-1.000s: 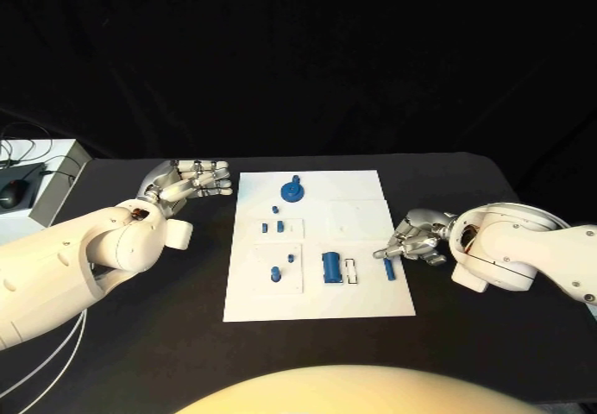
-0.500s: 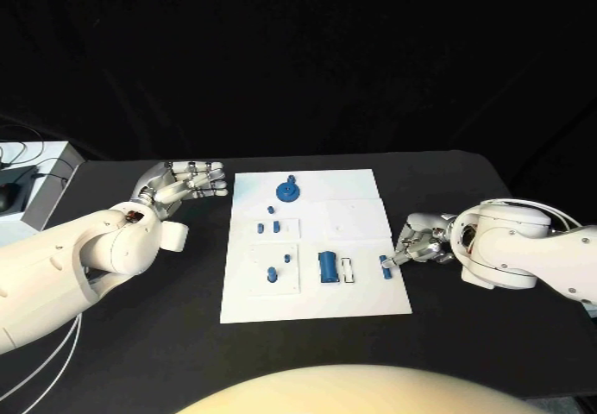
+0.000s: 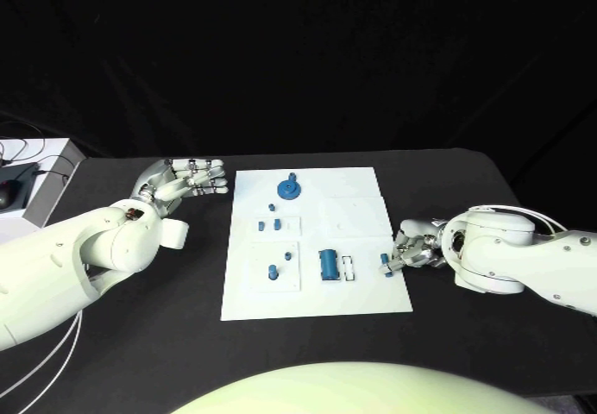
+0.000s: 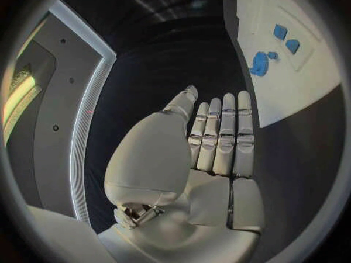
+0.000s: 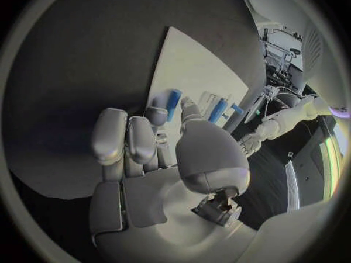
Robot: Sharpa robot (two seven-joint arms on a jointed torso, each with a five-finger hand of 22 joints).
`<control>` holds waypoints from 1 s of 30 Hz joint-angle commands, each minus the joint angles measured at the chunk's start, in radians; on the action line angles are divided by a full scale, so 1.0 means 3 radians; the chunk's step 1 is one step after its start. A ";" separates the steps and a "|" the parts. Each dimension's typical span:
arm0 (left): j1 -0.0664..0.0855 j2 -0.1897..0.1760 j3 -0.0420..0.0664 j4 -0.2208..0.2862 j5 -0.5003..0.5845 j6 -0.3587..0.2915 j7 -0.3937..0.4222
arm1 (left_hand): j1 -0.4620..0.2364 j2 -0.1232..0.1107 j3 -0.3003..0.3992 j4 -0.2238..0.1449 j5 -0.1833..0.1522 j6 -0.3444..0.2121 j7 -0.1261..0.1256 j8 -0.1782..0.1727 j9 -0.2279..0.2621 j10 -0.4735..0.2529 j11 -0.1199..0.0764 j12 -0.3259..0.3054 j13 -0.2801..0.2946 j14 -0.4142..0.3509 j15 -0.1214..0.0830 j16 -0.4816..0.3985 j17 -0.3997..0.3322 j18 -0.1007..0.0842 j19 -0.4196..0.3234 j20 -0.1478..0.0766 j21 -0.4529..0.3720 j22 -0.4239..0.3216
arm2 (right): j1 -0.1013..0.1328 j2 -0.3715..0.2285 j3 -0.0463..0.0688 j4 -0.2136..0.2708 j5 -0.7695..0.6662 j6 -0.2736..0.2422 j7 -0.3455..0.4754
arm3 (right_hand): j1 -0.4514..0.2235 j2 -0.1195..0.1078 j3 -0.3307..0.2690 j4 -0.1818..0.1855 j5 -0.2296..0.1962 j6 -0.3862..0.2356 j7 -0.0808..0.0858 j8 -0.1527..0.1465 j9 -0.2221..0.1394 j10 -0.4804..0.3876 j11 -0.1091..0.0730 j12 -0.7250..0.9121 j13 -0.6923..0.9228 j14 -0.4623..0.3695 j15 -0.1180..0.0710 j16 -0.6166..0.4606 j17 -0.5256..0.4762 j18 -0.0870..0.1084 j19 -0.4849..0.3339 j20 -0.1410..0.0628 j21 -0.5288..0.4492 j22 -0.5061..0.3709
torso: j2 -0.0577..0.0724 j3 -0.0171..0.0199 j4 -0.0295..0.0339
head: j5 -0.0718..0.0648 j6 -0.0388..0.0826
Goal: Assemble the parts on the task board
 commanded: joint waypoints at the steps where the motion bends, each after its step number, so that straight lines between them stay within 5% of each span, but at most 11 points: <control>1: -0.0001 0.0001 0.0002 0.0007 0.0012 0.0042 0.0045 | 0.0001 -0.0020 -0.0010 0.0011 0.0002 -0.0012 0.0003 0.0000 -0.0001 -0.0006 -0.0002 -0.0001 -0.0002 0.0005 -0.0004 0.0014 0.0005 -0.0015 0.0018 0.0004 0.0001 -0.0008 | -0.0021 0.0017 -0.0006 -0.0013 -0.0087 0.0074 -0.0046 | -0.0001 0.0027 0.0000 0.0027 0.0014 0.0015 -0.0010 0.0015 -0.0001 0.0026 -0.0010 -0.0014 0.0004 0.0015 -0.0006 0.0010 0.0008 -0.0045 0.0160 -0.0009 0.0017 0.0483 | -0.0002 0.0001 -0.0004 | 0.0000 -0.0004; 11: -0.0001 -0.0001 0.0002 0.0009 0.0012 0.0041 0.0036 | 0.0001 -0.0020 -0.0010 0.0011 0.0002 -0.0012 0.0003 0.0000 -0.0001 -0.0006 -0.0002 -0.0001 -0.0002 0.0005 -0.0004 0.0014 0.0005 -0.0015 0.0018 0.0004 0.0001 -0.0008 | -0.0074 0.0073 -0.0006 -0.0024 -0.0129 0.0037 -0.0057 | 0.0105 0.0101 0.0067 -0.0054 0.0071 -0.0001 -0.0006 0.0024 0.0019 0.0022 -0.0008 -0.0019 0.0010 0.0015 -0.0007 0.0007 0.0011 -0.0046 0.0159 -0.0010 0.0013 0.0482 | -0.0002 0.0002 0.0000 | -0.0003 -0.0010; 14: -0.0001 -0.0003 0.0002 0.0010 0.0012 0.0040 0.0031 | 0.0001 -0.0020 -0.0010 0.0011 0.0002 -0.0012 0.0003 0.0000 -0.0001 -0.0006 -0.0002 -0.0001 -0.0002 0.0005 -0.0004 0.0014 0.0005 -0.0015 0.0018 0.0004 0.0001 -0.0008 | -0.0088 0.0096 -0.0006 -0.0028 -0.0165 0.0028 -0.0058 | 0.0206 0.0129 0.0196 -0.0148 -0.0109 -0.0017 -0.0008 0.0020 0.0022 0.0012 -0.0009 -0.0029 0.0009 0.0014 -0.0010 0.0005 0.0014 -0.0047 0.0157 -0.0012 0.0012 0.0482 | -0.0002 0.0001 0.0001 | -0.0003 -0.0012; 24: -0.0001 -0.0009 0.0002 0.0016 0.0012 0.0037 0.0018 | 0.0004 -0.0017 -0.0013 0.0016 0.0002 -0.0016 0.0007 0.0000 -0.0001 -0.0010 0.0000 -0.0001 -0.0002 0.0004 -0.0003 0.0014 0.0005 -0.0014 0.0019 0.0005 0.0000 -0.0014 | -0.0133 0.0161 -0.0006 -0.0060 -0.0307 0.0031 -0.0060 | 0.0156 -0.0078 0.1035 -0.0474 -0.0085 -0.0034 -0.0017 -0.0019 -0.0030 -0.0020 -0.0011 -0.0049 0.0003 0.0015 -0.0012 -0.0010 0.0038 -0.0053 0.0151 -0.0017 0.0011 0.0482 | -0.0003 -0.0001 0.0002 | 0.0005 -0.0023; 30: -0.0001 -0.0012 0.0002 0.0018 0.0014 0.0035 0.0010 | 0.0002 -0.0017 -0.0015 0.0021 0.0001 -0.0027 0.0016 -0.0001 -0.0001 -0.0012 0.0003 -0.0001 -0.0002 0.0002 -0.0001 0.0014 0.0004 -0.0014 0.0019 0.0006 -0.0001 -0.0019 | -0.0141 0.0176 -0.0006 -0.0076 -0.0336 0.0036 -0.0060 | 0.0137 -0.0114 0.1248 -0.0558 0.0040 -0.0045 -0.0011 -0.0021 -0.0032 -0.0032 -0.0017 -0.0056 -0.0002 0.0016 -0.0014 -0.0016 0.0045 -0.0052 0.0150 -0.0016 0.0009 0.0482 | -0.0004 0.0000 0.0001 | 0.0009 -0.0023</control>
